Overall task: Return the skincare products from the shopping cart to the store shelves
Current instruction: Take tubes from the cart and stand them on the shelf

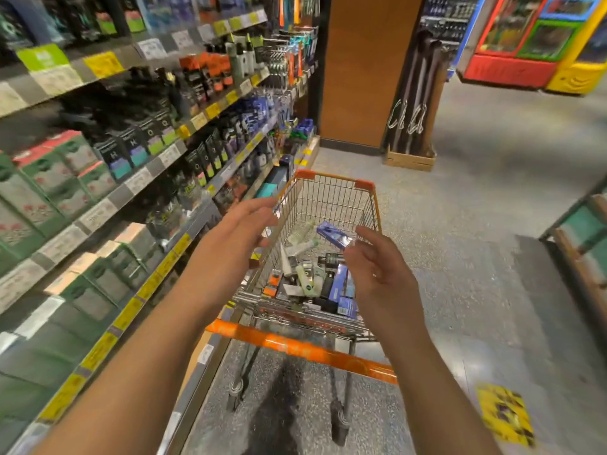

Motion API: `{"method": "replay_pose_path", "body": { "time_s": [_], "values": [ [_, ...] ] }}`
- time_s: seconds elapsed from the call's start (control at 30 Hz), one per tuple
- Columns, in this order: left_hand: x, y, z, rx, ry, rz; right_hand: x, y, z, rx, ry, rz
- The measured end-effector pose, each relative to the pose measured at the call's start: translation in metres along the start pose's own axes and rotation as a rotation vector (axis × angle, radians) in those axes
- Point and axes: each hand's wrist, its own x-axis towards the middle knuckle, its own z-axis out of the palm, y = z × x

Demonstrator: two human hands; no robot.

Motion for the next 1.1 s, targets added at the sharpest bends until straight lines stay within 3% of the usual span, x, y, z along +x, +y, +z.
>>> {"method": "replay_pose_path", "body": {
  "time_s": [0.37, 0.57, 0.77, 1.1],
  "values": [
    [0.072, -0.031, -0.014, -0.102, -0.026, -0.076, 0.049, 0.022, 0.028, -0.164, 0.027, 0.093],
    [0.13, -0.05, -0.041, -0.282, -0.084, -0.21, 0.095, 0.029, 0.072, -0.268, -0.014, 0.189],
    [0.175, -0.087, -0.046, -0.161, -0.146, -0.225, 0.118, 0.045, 0.097, -0.286, -0.045, 0.303],
    [0.247, -0.128, -0.004, -0.097, -0.179, -0.432, 0.193, 0.113, 0.102, -0.422, -0.191, 0.419]
  ]
}}
